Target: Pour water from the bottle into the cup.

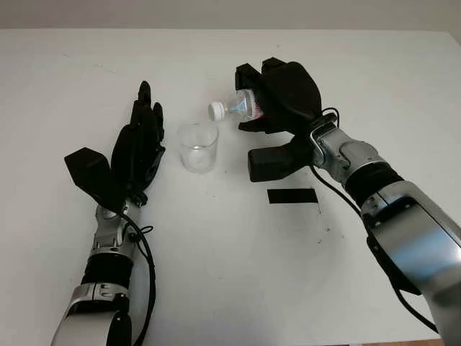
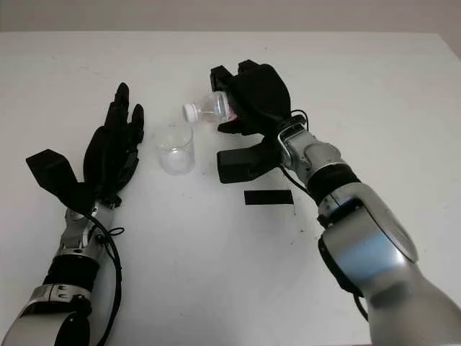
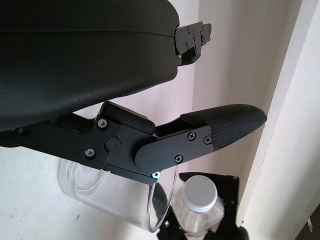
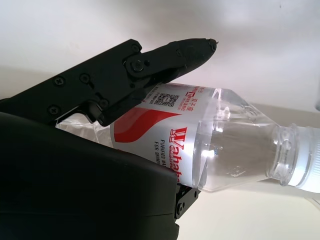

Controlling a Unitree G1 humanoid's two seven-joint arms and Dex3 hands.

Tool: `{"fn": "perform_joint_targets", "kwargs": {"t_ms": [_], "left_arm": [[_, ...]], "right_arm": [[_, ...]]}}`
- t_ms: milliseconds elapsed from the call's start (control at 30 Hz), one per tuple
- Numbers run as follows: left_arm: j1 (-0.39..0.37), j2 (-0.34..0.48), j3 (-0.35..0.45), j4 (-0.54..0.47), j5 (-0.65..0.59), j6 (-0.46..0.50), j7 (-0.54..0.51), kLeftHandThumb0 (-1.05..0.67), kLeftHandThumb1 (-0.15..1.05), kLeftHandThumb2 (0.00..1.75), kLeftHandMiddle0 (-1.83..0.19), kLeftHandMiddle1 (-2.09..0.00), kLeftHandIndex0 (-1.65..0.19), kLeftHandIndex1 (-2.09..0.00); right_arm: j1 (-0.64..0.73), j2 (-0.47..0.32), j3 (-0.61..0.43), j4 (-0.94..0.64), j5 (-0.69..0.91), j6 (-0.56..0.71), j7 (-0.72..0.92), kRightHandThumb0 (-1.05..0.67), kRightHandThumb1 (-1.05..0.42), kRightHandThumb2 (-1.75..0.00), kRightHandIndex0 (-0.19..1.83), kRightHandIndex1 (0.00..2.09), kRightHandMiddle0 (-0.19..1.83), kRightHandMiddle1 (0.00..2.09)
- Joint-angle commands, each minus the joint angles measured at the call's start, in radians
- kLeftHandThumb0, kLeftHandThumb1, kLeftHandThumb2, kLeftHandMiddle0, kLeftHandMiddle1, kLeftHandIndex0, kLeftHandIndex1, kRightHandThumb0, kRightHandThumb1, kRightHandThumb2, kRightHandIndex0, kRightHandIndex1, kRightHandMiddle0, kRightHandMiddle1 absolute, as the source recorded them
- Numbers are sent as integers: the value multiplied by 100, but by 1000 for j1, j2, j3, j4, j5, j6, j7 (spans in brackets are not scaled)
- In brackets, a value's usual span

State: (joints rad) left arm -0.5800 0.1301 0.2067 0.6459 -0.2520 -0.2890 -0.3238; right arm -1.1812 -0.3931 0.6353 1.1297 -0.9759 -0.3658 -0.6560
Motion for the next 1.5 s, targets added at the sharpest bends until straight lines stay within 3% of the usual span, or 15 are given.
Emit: {"fn": "perform_joint_targets", "kwargs": {"t_ms": [0, 467, 700, 733, 867, 967, 1033, 1100, 1200, 1467], "left_arm": [[25, -16, -4, 4, 2, 4, 3, -83, 105, 73, 19, 0, 19, 0], [28, -28, -12, -14, 9, 15, 28, -82, 105, 74, 19, 0, 19, 0], [34, -29, -15, -24, 9, 25, 35, -82, 105, 74, 19, 0, 19, 0], [35, -30, -15, -26, 9, 26, 37, -83, 105, 74, 19, 0, 19, 0], [40, -31, -16, -29, 7, 20, 35, -84, 105, 73, 19, 0, 19, 0], [42, -29, -16, -24, 7, 17, 33, -83, 105, 74, 19, 0, 19, 0], [42, -28, -16, -22, 8, 15, 31, -83, 105, 74, 19, 0, 19, 0], [41, -28, -16, -17, 9, 7, 31, -84, 105, 73, 19, 0, 19, 0], [40, -30, -15, -16, 9, 8, 34, -85, 105, 73, 19, 0, 19, 0], [38, -33, -15, -10, 8, 6, 33, -85, 105, 73, 19, 0, 19, 0]], "right_arm": [[-46, -15, 15, -18, -16, -14, -28, -46, -105, -35, 128, 209, 74, 209], [-97, 9, 78, -2, -85, 8, -125, -50, -105, -40, 135, 209, 80, 209], [-128, 10, 188, 11, -227, 112, -237, -50, -105, -31, 135, 209, 54, 209], [-131, 11, 205, 14, -250, 140, -258, -53, -105, -23, 133, 209, 43, 200], [-141, 10, 250, 14, -297, 174, -282, -56, -104, -10, 125, 209, 36, 174], [-147, 8, 266, 13, -310, 173, -298, -55, -105, -15, 123, 209, 33, 191], [-150, 8, 272, 13, -313, 171, -305, -55, -105, -17, 123, 209, 34, 196], [-155, 7, 279, 13, -315, 166, -311, -56, -105, -11, 119, 209, 29, 182], [-157, 7, 282, 12, -317, 166, -319, -56, -105, -9, 118, 209, 29, 176], [-138, 18, 227, 12, -248, 131, -328, -55, -105, -17, 120, 209, 37, 184]]}}
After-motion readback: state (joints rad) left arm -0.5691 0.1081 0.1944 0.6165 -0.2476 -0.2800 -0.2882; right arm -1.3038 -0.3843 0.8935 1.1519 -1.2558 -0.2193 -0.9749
